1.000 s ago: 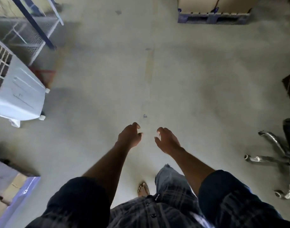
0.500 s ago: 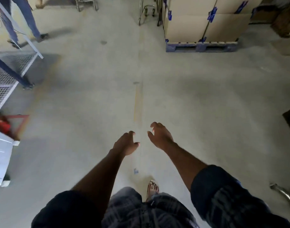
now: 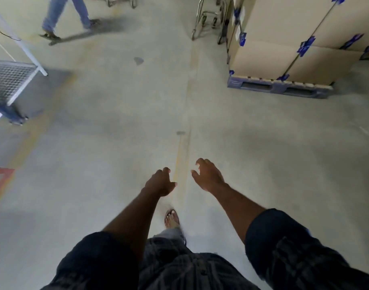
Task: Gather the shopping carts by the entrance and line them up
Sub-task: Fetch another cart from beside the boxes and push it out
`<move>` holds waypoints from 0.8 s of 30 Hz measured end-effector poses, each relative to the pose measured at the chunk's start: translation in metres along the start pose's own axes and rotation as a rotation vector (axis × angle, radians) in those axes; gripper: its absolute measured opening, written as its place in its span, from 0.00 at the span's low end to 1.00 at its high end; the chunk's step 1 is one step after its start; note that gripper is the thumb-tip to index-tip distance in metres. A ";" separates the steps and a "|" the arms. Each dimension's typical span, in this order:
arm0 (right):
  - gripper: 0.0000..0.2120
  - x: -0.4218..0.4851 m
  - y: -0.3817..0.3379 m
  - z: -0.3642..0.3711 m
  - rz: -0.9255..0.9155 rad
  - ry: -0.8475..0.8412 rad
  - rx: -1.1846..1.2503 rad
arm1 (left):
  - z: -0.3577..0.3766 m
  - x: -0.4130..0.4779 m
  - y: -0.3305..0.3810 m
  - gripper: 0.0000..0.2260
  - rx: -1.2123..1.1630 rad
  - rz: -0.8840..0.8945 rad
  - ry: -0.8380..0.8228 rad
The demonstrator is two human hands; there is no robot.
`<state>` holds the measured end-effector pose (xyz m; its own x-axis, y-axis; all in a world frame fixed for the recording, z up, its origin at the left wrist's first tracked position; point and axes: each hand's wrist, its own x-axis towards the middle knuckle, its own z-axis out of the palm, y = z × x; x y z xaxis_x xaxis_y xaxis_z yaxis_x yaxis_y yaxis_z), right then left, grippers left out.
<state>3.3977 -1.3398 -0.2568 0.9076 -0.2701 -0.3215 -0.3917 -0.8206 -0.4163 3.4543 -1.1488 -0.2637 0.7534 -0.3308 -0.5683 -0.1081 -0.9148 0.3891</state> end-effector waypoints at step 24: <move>0.25 0.721 -0.050 -0.282 0.096 0.040 0.007 | -0.464 0.632 0.215 0.29 0.097 0.076 0.102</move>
<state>4.1138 -1.6355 -0.2285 0.8708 -0.3674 -0.3267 -0.4784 -0.7864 -0.3908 4.2080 -1.4470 -0.2024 0.8018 -0.3795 -0.4616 -0.2258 -0.9076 0.3540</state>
